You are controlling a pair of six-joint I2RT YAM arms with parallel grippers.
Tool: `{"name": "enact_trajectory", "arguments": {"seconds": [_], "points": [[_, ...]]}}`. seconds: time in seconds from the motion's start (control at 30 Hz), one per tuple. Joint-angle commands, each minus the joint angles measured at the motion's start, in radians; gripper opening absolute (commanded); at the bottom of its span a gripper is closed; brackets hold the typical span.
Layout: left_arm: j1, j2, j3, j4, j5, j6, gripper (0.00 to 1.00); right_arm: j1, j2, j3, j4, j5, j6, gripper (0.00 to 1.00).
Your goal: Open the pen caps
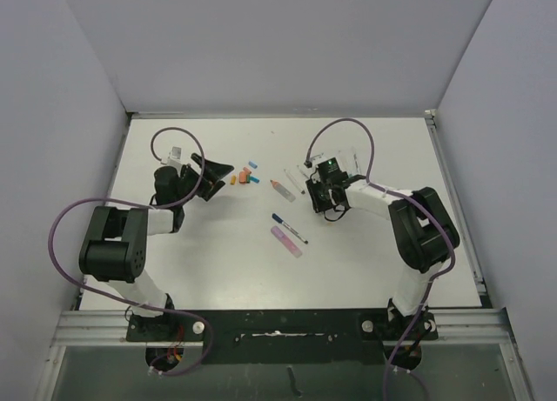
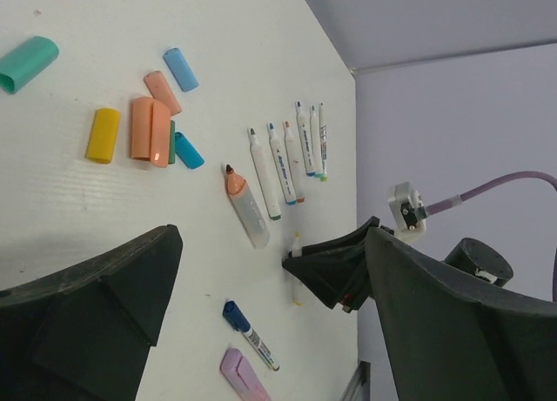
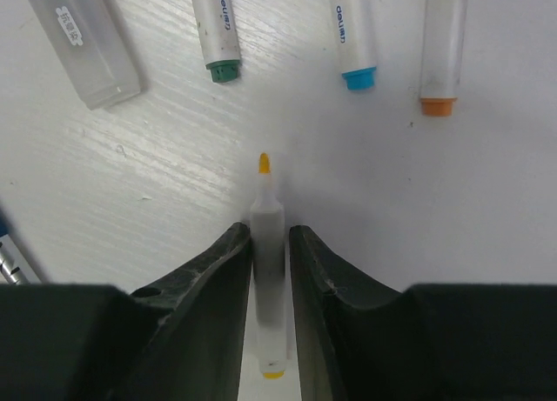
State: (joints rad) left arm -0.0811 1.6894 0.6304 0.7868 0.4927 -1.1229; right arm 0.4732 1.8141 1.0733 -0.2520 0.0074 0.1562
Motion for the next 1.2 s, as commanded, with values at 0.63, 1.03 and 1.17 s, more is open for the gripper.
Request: {"name": "enact_trajectory", "arguments": {"seconds": [0.63,1.03,1.17], "points": [[0.006,0.064,-0.038,0.536,0.121,-0.177,0.98,0.027,-0.168,-0.02,0.054,0.032,-0.054,0.62],[0.005,-0.043,-0.032,0.278,0.102,-0.054,0.98,0.179,-0.173,-0.018,0.02,-0.029,-0.121,0.62],[0.002,-0.119,-0.021,0.107,0.075,0.011,0.98,0.211,-0.153,-0.021,0.029,-0.04,-0.122,0.6]]}}
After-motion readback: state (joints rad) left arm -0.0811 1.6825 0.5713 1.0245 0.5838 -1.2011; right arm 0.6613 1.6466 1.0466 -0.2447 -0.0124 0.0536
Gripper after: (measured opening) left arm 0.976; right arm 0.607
